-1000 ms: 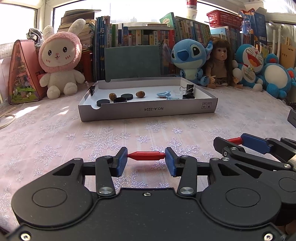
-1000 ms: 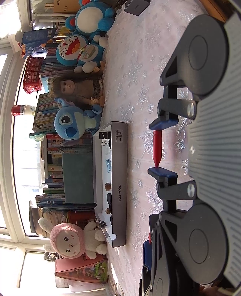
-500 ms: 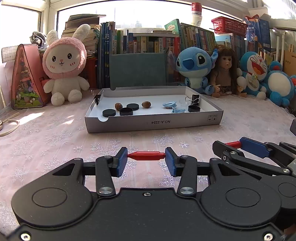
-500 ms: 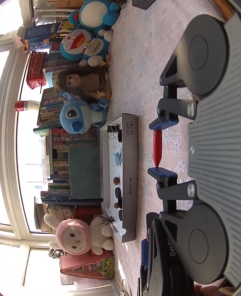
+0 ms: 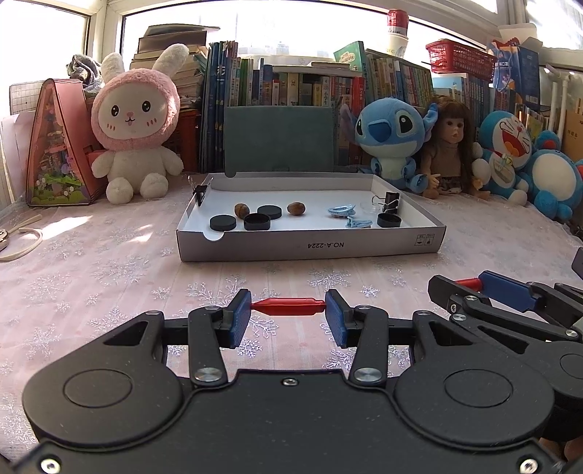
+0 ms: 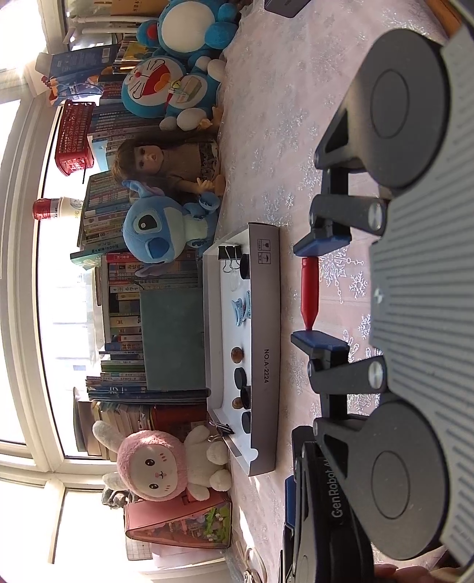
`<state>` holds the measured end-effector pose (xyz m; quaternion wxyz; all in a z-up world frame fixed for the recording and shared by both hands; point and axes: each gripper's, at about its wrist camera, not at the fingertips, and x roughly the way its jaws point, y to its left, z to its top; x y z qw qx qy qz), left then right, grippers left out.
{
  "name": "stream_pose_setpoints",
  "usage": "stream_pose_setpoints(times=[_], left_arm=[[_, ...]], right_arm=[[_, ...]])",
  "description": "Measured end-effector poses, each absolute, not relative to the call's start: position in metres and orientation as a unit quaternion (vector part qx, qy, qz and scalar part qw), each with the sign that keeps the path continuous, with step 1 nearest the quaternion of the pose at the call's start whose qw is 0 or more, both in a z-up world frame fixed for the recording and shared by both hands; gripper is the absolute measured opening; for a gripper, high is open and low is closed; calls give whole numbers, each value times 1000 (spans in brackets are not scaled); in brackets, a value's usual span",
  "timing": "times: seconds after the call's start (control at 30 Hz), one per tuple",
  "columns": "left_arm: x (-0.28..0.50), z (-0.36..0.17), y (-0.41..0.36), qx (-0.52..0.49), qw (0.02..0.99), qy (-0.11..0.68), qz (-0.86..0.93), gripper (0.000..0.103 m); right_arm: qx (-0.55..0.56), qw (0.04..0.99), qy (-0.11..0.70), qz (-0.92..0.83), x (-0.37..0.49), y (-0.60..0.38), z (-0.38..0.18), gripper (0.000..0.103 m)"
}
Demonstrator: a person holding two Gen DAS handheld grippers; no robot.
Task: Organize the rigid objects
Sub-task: 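Carry the red crayon with the left tool while the right tool carries its crayon toward the tray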
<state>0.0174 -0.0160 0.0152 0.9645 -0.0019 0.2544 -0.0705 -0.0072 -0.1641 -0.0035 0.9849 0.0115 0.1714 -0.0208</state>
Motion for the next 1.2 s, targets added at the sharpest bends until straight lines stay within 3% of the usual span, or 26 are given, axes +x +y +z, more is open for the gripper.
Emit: stream_pose_setpoints(times=[1.2], left_arm=[[67, 36, -10, 1, 962, 263, -72, 42]], right_arm=[[36, 983, 179, -16, 34, -183, 9, 51]])
